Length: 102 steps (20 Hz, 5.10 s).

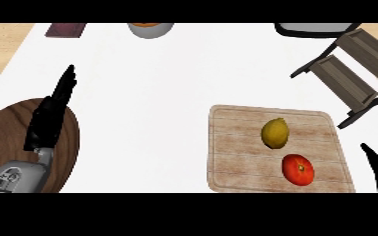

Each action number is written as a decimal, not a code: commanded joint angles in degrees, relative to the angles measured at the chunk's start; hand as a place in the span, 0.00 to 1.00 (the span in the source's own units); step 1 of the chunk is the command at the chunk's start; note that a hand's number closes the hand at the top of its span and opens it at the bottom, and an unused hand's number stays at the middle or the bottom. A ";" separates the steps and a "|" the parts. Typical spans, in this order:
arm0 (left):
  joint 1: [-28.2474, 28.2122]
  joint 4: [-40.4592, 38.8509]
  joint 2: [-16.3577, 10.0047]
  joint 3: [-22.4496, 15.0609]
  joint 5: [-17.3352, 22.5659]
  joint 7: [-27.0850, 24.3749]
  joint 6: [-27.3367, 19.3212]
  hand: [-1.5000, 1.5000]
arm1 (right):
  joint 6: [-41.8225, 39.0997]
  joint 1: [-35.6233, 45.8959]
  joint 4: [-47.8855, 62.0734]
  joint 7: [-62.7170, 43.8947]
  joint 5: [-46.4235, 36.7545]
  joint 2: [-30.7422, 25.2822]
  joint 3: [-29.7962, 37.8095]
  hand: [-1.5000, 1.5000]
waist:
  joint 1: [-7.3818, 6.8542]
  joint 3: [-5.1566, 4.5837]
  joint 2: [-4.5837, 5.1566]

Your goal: Pick the tomato from the cutting board and place it in the tiered basket

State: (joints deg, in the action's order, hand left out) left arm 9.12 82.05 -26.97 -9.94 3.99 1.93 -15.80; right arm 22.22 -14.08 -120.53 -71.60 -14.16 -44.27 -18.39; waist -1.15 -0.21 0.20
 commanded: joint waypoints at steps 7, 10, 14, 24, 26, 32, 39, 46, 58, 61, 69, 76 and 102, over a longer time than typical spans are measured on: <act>1.49 1.38 -0.40 1.12 -1.18 2.50 0.11 0.50 | -3.85 2.70 1.37 -13.63 -4.11 4.83 -1.89 0.00 | 0.26 0.01 -0.13; 4.19 -1.86 1.22 0.32 -2.60 2.14 -0.25 0.50 | -3.60 5.53 5.75 -13.63 -6.36 8.24 -2.90 0.00 | 0.61 0.00 0.14; 0.04 1.51 0.50 0.52 -2.26 2.25 0.33 0.50 | -4.38 3.99 5.64 -13.63 -6.57 10.54 -1.70 0.00 | 0.35 0.03 -0.16; 0.68 -1.01 0.55 3.30 -1.50 0.64 2.38 0.50 | -8.51 9.73 12.07 -13.63 -9.13 17.99 -0.96 0.00 | 0.58 0.10 -0.02; 2.90 -0.80 1.99 1.74 -2.94 2.63 1.48 0.50 | -10.05 11.84 13.94 -13.63 -8.80 19.09 -0.23 0.00 | 0.63 0.11 0.03; -0.25 -3.39 2.91 3.67 -2.56 -2.57 2.44 0.50 | -11.00 10.13 15.59 -11.18 -8.84 21.64 0.09 0.00 | 1.05 0.12 -0.12; 0.23 2.24 3.17 2.83 -4.26 3.09 1.51 0.50 | -17.87 12.94 19.45 -6.50 -6.63 24.54 -3.31 1.00 | 0.47 0.19 -0.28; -0.90 0.60 3.07 5.42 -3.52 0.62 3.47 0.50 | -13.65 12.52 22.85 -2.47 -10.63 26.78 -1.10 1.00 | 0.93 0.21 -0.24; 1.05 -0.79 4.12 4.43 -4.31 1.32 5.35 0.50 | -31.57 18.34 -1.30 20.38 -9.85 17.21 -15.10 1.00 | -1.28 -0.01 -1.32; 1.38 -1.41 3.77 5.03 -4.78 1.58 4.68 0.50 | -36.49 22.45 -12.88 25.38 -6.61 14.58 -18.07 1.00 | 0.19 0.03 -1.57; -1.21 -0.66 4.36 6.06 -4.98 1.05 3.16 0.50 | -36.24 29.87 -29.72 23.20 7.80 10.93 6.74 1.00 | 2.69 0.20 -0.79; 1.13 -0.96 4.93 5.74 -6.64 2.14 1.87 0.50 | -39.47 45.06 -20.95 19.73 23.77 2.82 27.55 1.00 | 3.09 0.08 -0.84; 2.35 2.71 5.86 5.77 -6.66 4.23 6.74 0.50 | -54.57 64.23 34.42 64.79 -1.30 -19.87 29.72 1.00 | -1.65 0.25 0.68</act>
State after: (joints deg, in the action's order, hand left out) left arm 10.71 82.78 -21.12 -3.80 -2.72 4.20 -9.74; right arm -34.89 49.84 -94.11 -17.16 -6.15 -63.09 13.66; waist -2.16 -0.01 0.79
